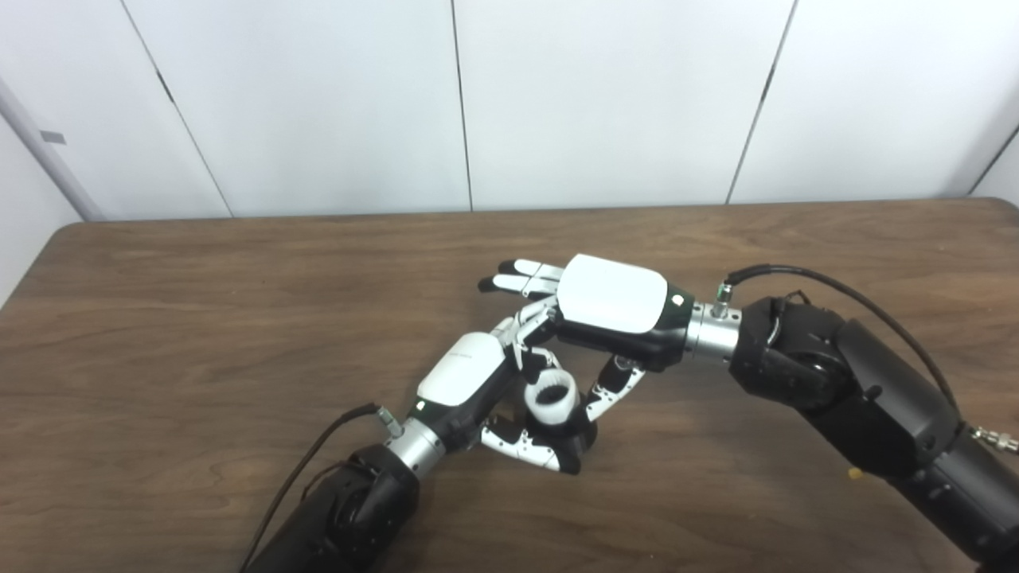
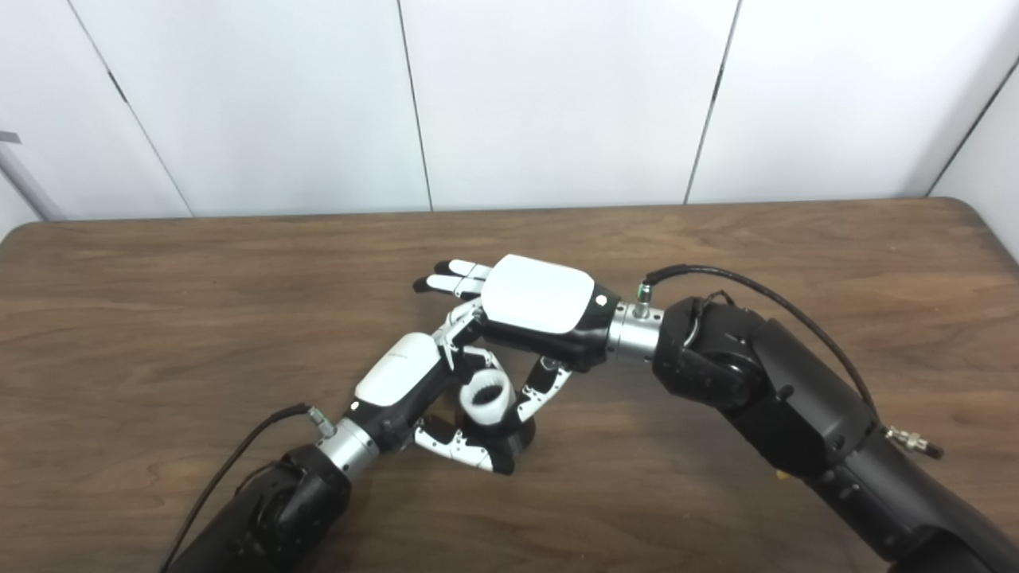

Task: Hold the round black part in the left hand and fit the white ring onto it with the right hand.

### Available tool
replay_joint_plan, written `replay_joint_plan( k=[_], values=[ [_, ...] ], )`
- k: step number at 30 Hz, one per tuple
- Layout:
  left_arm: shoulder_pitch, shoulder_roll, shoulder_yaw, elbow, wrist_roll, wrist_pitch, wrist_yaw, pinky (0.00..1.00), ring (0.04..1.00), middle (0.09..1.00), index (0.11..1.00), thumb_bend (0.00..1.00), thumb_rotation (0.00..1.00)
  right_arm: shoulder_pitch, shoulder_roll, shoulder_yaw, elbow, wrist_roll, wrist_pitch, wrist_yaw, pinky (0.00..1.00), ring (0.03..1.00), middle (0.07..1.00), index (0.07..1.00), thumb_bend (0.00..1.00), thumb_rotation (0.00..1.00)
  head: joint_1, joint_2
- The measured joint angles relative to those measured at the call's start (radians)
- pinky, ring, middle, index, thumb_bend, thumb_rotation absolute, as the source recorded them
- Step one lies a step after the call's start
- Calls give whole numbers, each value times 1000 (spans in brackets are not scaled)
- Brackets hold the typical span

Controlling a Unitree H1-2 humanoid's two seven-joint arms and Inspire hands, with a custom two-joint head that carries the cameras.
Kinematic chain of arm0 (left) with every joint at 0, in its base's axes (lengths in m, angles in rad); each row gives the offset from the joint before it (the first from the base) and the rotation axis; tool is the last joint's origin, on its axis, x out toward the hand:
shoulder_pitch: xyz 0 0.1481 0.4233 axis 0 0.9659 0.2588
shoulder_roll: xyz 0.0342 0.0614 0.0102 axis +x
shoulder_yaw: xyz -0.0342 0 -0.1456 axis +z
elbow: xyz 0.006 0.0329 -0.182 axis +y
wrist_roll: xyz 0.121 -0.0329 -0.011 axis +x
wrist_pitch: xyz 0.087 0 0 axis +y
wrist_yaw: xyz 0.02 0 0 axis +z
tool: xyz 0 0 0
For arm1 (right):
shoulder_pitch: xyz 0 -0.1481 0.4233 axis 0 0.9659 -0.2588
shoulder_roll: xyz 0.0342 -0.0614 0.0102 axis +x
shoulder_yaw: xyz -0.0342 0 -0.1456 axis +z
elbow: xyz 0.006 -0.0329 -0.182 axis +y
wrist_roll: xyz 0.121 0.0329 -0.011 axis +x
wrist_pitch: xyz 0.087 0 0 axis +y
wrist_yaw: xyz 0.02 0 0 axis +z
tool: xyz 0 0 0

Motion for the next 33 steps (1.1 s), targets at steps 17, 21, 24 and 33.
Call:
replay_joint_plan(
  k=[17, 21, 24, 33],
  values=[
    [5, 3, 3, -3, -24, 0, -2, 1000, 948, 749, 481, 524, 59, 42, -27, -32, -44, 4, 7, 53, 1000, 977, 751, 482, 525, 137, -17, 9],
    [5, 6, 4, -8, -32, 0, -14, 1000, 956, 746, 481, 524, 59, 60, -28, -48, -63, 4, 8, 69, 1000, 967, 749, 482, 525, 136, -28, 15],
    [4, 7, 10, -14, -34, 0, -33, 1000, 959, 771, 481, 524, 59, 67, -26, -58, -78, 9, 18, 87, 1000, 966, 745, 482, 525, 136, -32, 17],
    [7, 11, 43, -35, -31, 6, -70, 1000, 957, 749, 481, 524, 62, 114, -27, -84, -114, 19, 33, 131, 1000, 961, 749, 481, 525, 136, -34, 21]
  ],
)
